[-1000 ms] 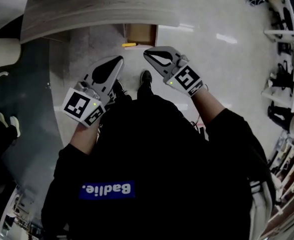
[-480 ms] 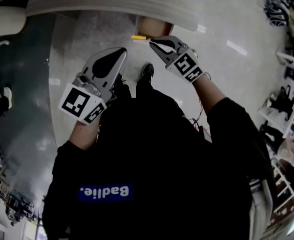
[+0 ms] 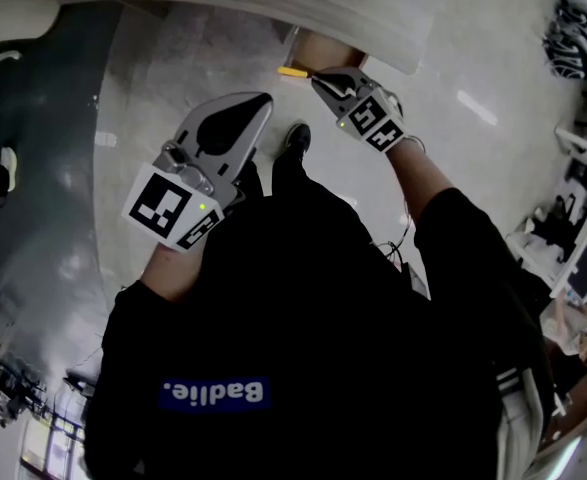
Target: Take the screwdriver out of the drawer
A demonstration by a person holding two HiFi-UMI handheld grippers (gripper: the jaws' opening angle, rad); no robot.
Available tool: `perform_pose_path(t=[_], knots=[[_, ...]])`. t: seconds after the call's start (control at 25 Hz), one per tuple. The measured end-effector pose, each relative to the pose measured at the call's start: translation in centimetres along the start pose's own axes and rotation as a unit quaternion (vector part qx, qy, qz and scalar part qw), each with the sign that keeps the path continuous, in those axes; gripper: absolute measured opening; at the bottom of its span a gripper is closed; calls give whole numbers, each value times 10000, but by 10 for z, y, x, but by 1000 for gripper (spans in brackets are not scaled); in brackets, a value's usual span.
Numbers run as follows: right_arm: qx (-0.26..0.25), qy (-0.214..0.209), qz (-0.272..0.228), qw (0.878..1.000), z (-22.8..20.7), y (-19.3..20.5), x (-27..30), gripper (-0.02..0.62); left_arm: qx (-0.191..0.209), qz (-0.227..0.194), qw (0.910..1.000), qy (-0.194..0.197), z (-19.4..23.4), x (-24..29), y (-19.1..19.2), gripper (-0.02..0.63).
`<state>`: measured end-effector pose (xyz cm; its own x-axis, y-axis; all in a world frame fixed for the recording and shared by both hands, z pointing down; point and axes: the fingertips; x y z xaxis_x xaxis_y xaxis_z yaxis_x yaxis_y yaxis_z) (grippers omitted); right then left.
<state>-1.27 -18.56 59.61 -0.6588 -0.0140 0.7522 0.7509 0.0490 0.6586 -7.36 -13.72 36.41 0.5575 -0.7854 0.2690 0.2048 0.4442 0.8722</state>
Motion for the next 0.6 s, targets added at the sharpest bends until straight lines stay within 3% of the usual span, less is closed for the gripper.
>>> perform_pose_path(t=[0.12, 0.24, 0.6], knots=[[118, -92, 118, 9998, -1, 9, 18, 40, -48, -13, 10000, -9, 3, -1, 2, 2], [342, -181, 263, 9989, -3, 21, 36, 110, -93, 8, 9999, -47, 4, -3, 5, 2], [164, -352, 944, 9948, -10, 63, 84, 113, -178, 75, 9995, -265, 22, -10, 12, 2]])
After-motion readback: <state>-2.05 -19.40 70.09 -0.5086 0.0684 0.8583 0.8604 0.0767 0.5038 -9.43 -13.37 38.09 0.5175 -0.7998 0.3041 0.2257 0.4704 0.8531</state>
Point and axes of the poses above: the fingertips, and each gripper's own axes: x forward along the fingers, z to its left, y out of its underside, and after that the axes turned 6 degrees about z, right-handed
